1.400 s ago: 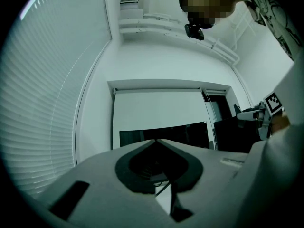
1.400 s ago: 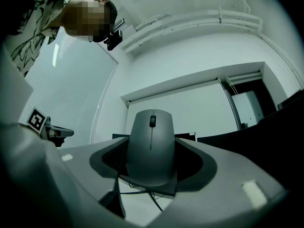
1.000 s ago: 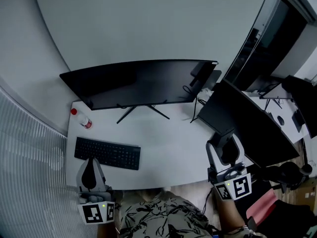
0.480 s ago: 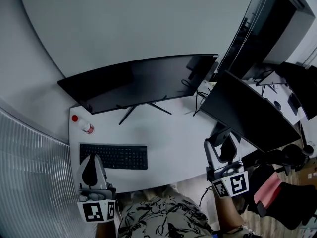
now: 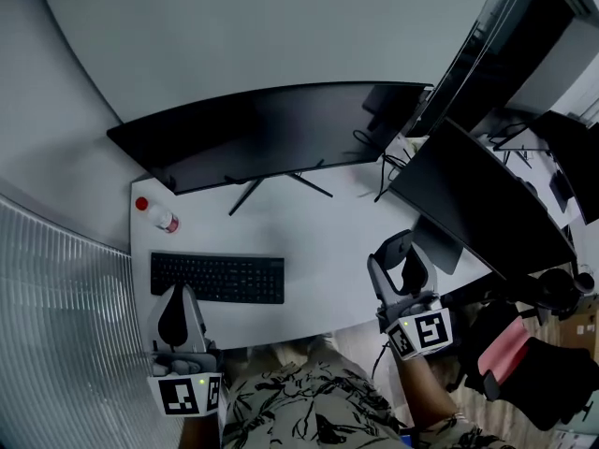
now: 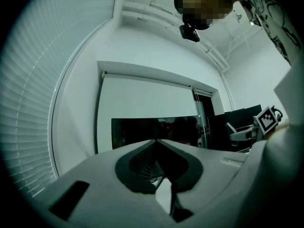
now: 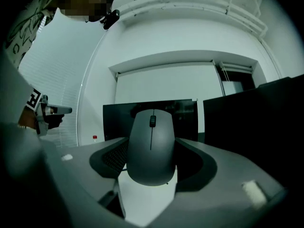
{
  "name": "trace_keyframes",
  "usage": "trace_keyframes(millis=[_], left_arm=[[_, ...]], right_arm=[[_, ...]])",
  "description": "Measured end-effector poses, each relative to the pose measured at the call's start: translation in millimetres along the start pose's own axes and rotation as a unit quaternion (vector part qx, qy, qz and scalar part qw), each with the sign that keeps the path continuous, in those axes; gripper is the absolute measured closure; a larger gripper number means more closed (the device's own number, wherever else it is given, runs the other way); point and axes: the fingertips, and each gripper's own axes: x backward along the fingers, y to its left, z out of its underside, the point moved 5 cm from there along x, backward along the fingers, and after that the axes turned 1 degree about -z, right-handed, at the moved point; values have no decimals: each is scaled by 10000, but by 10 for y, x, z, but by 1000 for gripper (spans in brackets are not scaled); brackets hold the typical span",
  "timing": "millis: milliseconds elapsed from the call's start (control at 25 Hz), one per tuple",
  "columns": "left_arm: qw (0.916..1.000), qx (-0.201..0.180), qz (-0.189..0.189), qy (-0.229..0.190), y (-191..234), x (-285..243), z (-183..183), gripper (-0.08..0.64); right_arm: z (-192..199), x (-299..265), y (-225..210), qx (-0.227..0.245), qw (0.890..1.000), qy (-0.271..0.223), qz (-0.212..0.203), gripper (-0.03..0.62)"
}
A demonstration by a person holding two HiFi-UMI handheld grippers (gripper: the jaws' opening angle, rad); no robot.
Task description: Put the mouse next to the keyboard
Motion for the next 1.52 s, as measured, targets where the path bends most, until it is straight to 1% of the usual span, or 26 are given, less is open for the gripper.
trace_keyframes(millis=[120, 240, 400, 680, 920, 1160, 1280, 1520], left_arm=[[10000, 37, -16, 83, 7, 9, 49, 565], [9999, 50, -13, 162, 21, 2, 104, 565], [9995, 68, -28, 310, 43, 2, 198, 565], [9987, 109, -74, 491, 78, -3, 352, 565], [9977, 235, -53, 627, 94, -49, 436, 565], [9970, 234, -70, 728, 122, -53, 558, 565], [9966, 302, -63, 757, 143, -36, 599, 565], [9962, 317, -104, 809, 206, -17, 657, 565]], right_arm=[[311, -57, 12, -67, 9991, 420, 28, 291], [574, -139, 36, -57, 9974, 713, 7, 291], [904, -265, 84, -72, 9946, 1033, -54, 291], [1499, -451, 135, -21, 9872, 1595, -41, 291], [1884, -599, 209, -28, 9803, 1975, -20, 291], [2237, -641, 347, -38, 9701, 2425, -82, 291], [2411, -627, 433, -159, 9638, 2658, -122, 291], [2667, -600, 624, -278, 9520, 3041, -195, 291]])
